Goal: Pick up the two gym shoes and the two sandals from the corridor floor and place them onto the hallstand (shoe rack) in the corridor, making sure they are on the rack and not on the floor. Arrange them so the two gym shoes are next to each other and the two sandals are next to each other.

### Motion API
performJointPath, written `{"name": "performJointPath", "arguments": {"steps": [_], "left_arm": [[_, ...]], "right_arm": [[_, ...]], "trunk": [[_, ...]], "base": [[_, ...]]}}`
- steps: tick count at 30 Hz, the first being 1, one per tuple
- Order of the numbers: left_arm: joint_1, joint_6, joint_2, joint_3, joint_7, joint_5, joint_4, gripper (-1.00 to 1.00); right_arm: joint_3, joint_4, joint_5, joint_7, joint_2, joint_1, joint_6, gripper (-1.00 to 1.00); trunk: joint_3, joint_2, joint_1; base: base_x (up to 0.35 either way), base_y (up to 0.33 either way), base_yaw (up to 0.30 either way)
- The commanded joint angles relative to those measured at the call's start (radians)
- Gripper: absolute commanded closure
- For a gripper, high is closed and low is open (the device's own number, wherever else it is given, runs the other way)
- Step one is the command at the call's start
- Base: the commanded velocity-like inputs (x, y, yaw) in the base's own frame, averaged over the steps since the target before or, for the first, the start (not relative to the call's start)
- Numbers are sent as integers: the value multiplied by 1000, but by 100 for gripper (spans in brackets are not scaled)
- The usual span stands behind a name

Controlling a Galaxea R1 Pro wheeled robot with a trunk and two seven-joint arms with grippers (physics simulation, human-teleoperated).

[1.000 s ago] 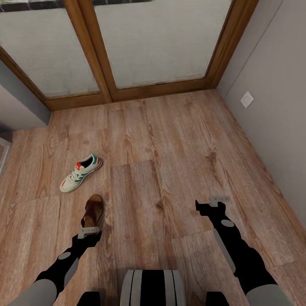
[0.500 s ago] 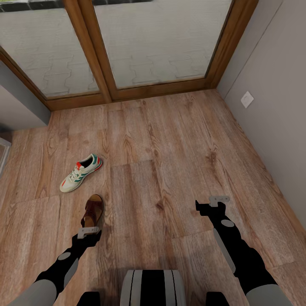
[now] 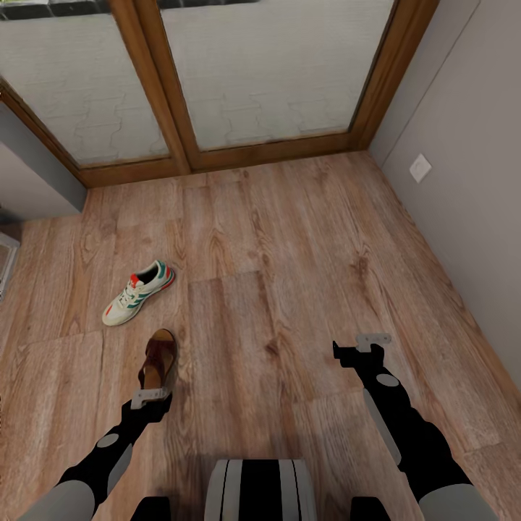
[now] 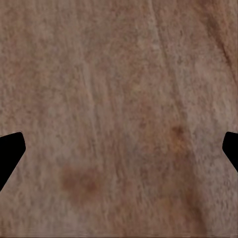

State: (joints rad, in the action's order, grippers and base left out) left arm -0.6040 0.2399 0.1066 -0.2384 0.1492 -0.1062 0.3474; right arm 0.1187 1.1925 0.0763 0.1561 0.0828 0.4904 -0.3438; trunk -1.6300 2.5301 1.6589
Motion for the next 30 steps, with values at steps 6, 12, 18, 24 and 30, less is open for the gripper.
{"name": "performJointPath", "arguments": {"steps": [6,12,18,24,30], "left_arm": [[0,5,-1,-9,6,-10,-1,-100],[0,5,0,-9,5,-10,-1,-100],[0,6,0,-11,4,-10,0,100],[0,6,1,-12,4,-9,0,100],[0,7,1,-10,4,-9,0,100]], "right_arm": [[4,1,8,10,2,0,-4,-100],[4,1,8,10,1,0,-4,-100],[4,2,8,10,2,0,-4,-100],[4,1,8,10,2,0,-4,-100],[4,1,8,10,1,0,-4,-100]], "trunk": [[0,0,0],[0,0,0],[0,0,0],[0,0,0],[0,0,0]], "base": [[-144,0,0],[-31,0,0],[-4,0,0],[0,0,0],[0,0,0]]}}
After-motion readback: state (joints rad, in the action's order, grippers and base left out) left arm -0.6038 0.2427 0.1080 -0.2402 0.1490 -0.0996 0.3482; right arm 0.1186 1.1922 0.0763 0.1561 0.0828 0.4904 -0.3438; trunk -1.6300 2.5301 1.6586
